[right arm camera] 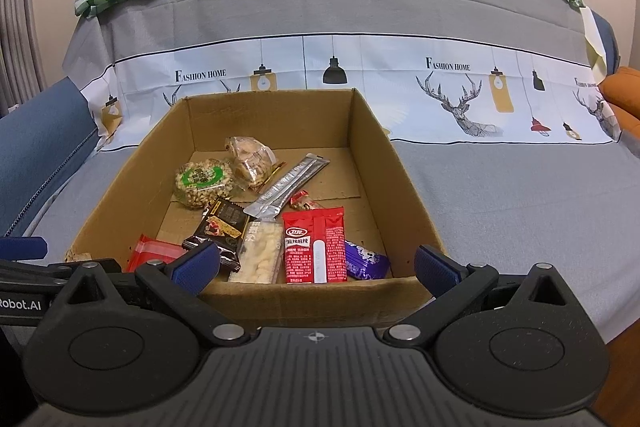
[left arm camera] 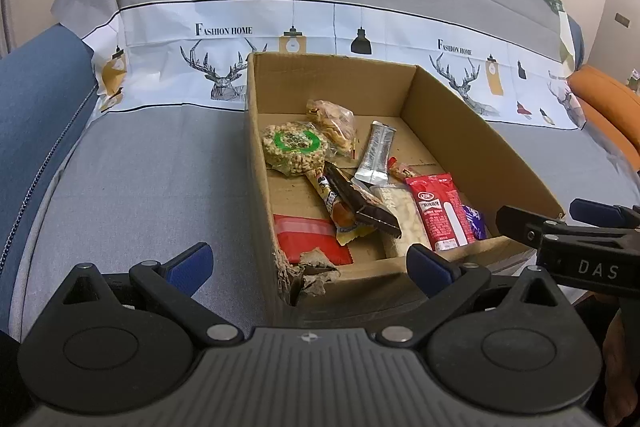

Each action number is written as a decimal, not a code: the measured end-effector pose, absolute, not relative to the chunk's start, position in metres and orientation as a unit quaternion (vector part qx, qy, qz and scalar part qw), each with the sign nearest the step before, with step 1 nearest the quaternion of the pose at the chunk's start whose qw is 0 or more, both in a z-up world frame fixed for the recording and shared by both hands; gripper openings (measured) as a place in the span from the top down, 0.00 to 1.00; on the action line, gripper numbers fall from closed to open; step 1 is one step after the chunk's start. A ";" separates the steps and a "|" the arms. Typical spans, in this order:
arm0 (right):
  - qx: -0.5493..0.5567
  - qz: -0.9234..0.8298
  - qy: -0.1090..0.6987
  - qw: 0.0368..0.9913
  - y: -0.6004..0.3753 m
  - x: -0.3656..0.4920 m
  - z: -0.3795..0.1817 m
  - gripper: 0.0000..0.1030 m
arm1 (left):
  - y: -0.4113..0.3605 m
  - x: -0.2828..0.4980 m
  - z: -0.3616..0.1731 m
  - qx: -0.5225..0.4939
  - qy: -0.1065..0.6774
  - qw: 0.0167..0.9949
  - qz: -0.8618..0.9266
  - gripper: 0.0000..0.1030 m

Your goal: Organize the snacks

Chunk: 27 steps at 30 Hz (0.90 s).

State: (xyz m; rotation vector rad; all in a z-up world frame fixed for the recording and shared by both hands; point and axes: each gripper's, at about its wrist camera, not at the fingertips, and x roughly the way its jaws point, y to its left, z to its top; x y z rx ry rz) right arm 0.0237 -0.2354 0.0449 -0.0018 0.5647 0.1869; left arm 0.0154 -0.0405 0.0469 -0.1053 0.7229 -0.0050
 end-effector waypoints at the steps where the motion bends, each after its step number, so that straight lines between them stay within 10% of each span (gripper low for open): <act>1: -0.001 0.092 0.278 0.956 -0.235 0.024 0.045 0.01 | -0.040 0.015 0.047 -0.051 0.353 0.934 -0.003 0.00; 27: -0.017 0.095 0.279 0.955 -0.233 0.024 0.044 0.01 | -0.040 0.013 0.048 -0.046 0.348 0.936 -0.012 0.00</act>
